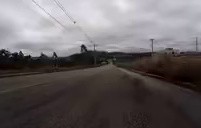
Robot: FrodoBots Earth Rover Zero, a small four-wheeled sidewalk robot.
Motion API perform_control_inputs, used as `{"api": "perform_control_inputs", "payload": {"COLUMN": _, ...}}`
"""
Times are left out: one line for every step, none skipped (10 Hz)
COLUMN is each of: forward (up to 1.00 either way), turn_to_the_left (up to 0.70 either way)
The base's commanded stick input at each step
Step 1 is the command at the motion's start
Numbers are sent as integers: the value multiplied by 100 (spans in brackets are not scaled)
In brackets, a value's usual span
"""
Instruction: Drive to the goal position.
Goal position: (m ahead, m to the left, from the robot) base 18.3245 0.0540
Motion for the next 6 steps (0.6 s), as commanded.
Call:
{"api": "perform_control_inputs", "payload": {"forward": 70, "turn_to_the_left": 0}}
{"api": "perform_control_inputs", "payload": {"forward": 70, "turn_to_the_left": 0}}
{"api": "perform_control_inputs", "payload": {"forward": 70, "turn_to_the_left": 0}}
{"api": "perform_control_inputs", "payload": {"forward": 70, "turn_to_the_left": 0}}
{"api": "perform_control_inputs", "payload": {"forward": 70, "turn_to_the_left": 0}}
{"api": "perform_control_inputs", "payload": {"forward": 70, "turn_to_the_left": 0}}
